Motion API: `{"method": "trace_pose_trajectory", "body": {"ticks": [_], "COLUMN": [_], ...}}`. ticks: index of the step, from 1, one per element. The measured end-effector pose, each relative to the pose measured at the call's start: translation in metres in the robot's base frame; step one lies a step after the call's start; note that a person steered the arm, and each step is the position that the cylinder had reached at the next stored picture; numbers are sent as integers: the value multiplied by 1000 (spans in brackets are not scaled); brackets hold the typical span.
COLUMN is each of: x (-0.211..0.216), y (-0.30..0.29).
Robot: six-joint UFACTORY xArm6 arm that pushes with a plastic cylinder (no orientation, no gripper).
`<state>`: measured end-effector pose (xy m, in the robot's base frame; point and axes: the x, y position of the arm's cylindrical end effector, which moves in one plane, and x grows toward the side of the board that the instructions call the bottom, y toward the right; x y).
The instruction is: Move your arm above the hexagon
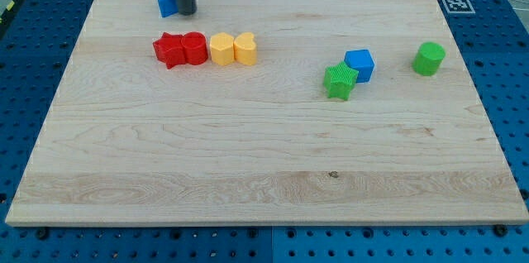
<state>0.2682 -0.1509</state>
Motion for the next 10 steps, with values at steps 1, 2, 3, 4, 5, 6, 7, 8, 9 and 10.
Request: {"method": "trace_pose_trajectory", "body": {"ticks": [1,2,3,4,5,6,7,8,9,10], "x": [0,5,5,5,6,39,46,46,53,48], "y": [-9,-9,-9,-4,-3,6,8,18,40,54]}}
